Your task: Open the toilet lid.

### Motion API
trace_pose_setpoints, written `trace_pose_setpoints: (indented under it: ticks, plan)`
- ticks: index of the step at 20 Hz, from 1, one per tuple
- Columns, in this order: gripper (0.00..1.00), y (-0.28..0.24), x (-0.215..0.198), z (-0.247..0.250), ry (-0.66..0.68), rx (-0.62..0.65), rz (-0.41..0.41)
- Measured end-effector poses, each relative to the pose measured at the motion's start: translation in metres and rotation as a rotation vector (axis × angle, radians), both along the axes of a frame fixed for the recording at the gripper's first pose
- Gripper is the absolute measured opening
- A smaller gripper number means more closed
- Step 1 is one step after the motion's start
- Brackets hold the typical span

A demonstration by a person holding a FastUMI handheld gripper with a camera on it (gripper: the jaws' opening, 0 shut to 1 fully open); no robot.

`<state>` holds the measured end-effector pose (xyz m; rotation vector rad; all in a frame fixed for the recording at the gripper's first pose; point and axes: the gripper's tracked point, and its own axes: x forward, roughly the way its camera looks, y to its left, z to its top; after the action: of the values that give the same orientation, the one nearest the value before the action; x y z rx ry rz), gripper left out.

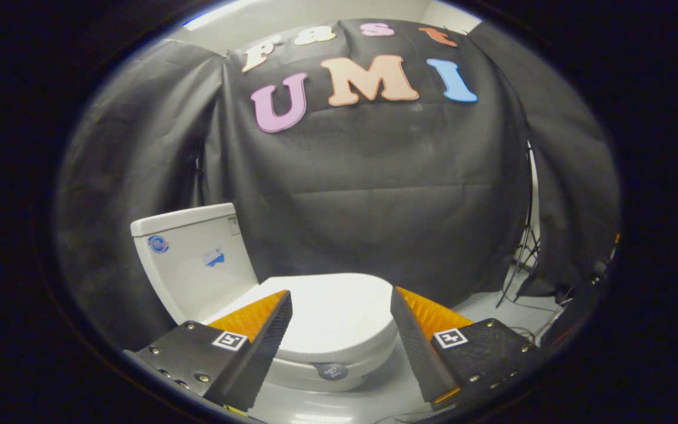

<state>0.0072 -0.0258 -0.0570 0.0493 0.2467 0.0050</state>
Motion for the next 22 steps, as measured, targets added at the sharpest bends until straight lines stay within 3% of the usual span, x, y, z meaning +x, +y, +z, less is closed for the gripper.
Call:
trace_pose_setpoints:
  ticks: [6, 8, 13, 19, 22]
  plan:
    - [1.0, -0.02, -0.004, -0.04, 0.139, 0.063, -0.033]
    - [1.0, -0.033, -0.005, -0.055, 0.193, 0.145, -0.078]
    - [0.99, -0.031, -0.012, -0.111, 0.376, 0.527, -0.166]
    - [0.95, -0.016, -0.006, -0.151, 0.463, 0.698, -0.191]
    - [0.95, -0.007, -0.003, -0.168, 0.494, 0.722, -0.207]
